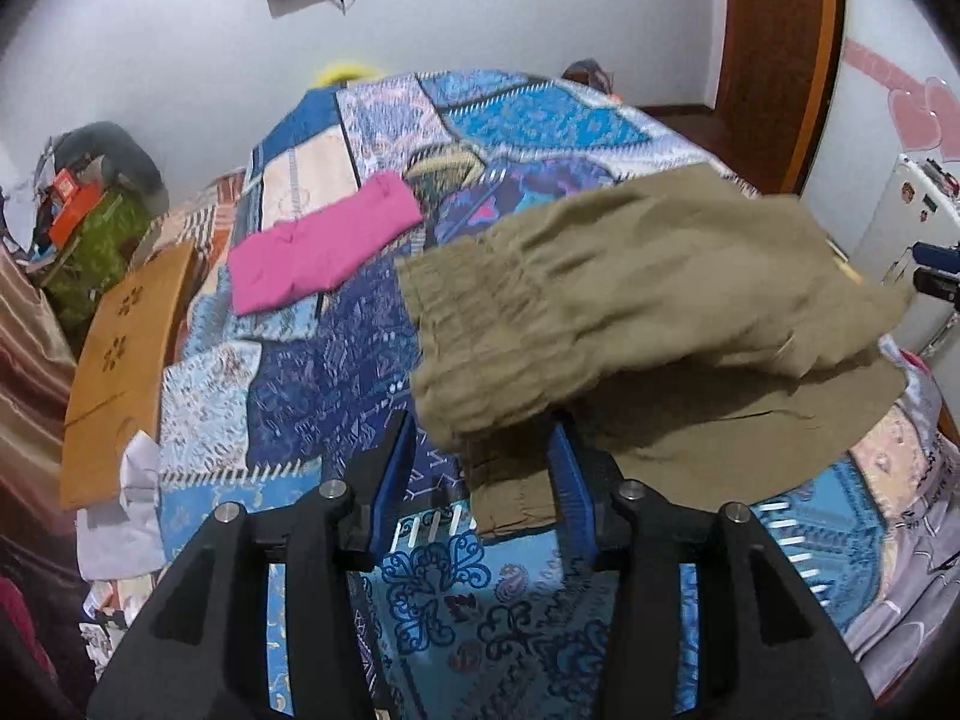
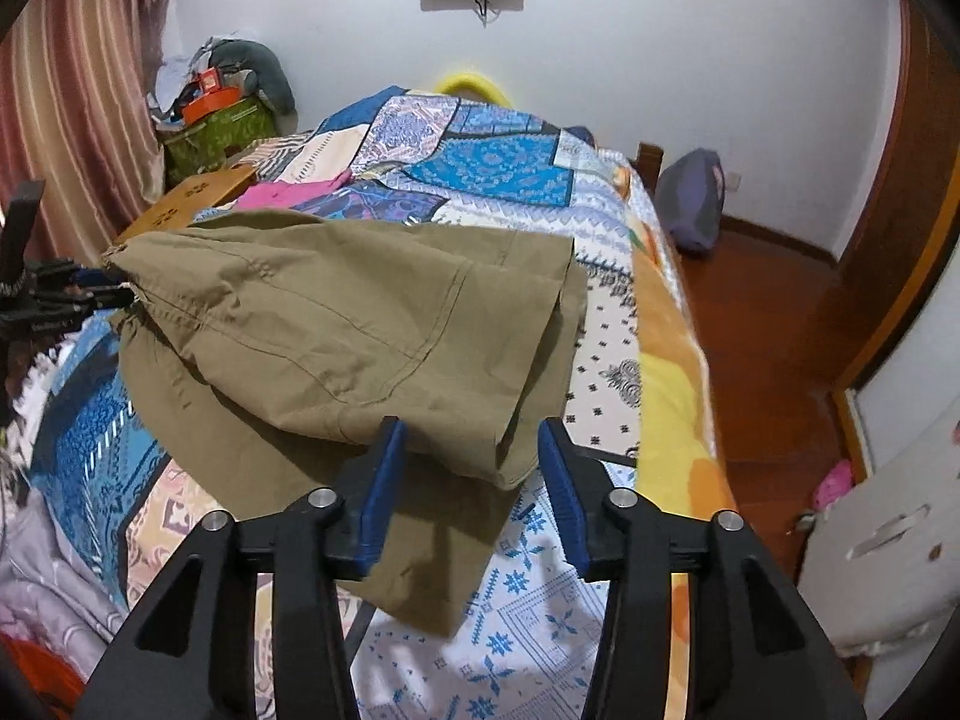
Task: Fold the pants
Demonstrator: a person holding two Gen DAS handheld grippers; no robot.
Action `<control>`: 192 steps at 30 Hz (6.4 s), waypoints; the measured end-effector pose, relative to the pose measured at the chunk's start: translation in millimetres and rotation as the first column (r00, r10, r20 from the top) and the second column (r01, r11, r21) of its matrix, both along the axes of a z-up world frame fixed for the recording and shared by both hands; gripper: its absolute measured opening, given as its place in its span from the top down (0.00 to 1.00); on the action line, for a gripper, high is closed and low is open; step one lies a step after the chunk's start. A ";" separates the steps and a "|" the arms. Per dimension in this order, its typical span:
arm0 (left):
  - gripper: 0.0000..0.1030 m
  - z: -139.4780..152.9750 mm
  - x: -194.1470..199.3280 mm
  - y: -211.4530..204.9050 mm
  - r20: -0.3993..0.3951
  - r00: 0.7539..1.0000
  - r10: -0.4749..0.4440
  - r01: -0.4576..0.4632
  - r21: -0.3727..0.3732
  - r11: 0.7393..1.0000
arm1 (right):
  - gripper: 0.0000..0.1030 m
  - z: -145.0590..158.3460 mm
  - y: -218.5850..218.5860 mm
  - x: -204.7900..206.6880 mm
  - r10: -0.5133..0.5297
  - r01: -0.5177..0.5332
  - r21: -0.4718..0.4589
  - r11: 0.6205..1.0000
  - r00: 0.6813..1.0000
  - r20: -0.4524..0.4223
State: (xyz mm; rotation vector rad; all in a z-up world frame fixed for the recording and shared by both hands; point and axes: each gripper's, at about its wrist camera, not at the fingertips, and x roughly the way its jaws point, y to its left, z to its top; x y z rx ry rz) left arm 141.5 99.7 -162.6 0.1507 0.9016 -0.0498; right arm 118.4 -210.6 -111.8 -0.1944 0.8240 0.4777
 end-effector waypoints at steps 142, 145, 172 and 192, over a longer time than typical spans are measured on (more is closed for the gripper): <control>0.35 30.6 49.1 32.7 0.042 0.983 0.179 -0.173 -0.124 0.977 | 0.53 -26.5 -24.8 17.5 -0.142 0.165 0.178 0.970 0.981 -0.133; 0.35 21.3 81.0 37.9 -0.003 0.983 0.184 -0.182 -0.157 0.971 | 0.50 -21.8 -20.4 35.7 -0.151 0.167 0.187 0.968 0.984 -0.100; 0.45 -54.7 158.1 46.2 -0.127 0.970 0.205 -0.224 -0.162 0.961 | 0.54 -101.6 26.3 213.8 -0.102 0.104 0.003 0.995 0.987 -0.122; 0.46 11.7 131.8 3.9 -0.017 0.994 0.112 -0.114 -0.154 0.981 | 0.54 -2.2 67.5 146.9 0.073 -0.062 0.155 0.986 0.995 -0.064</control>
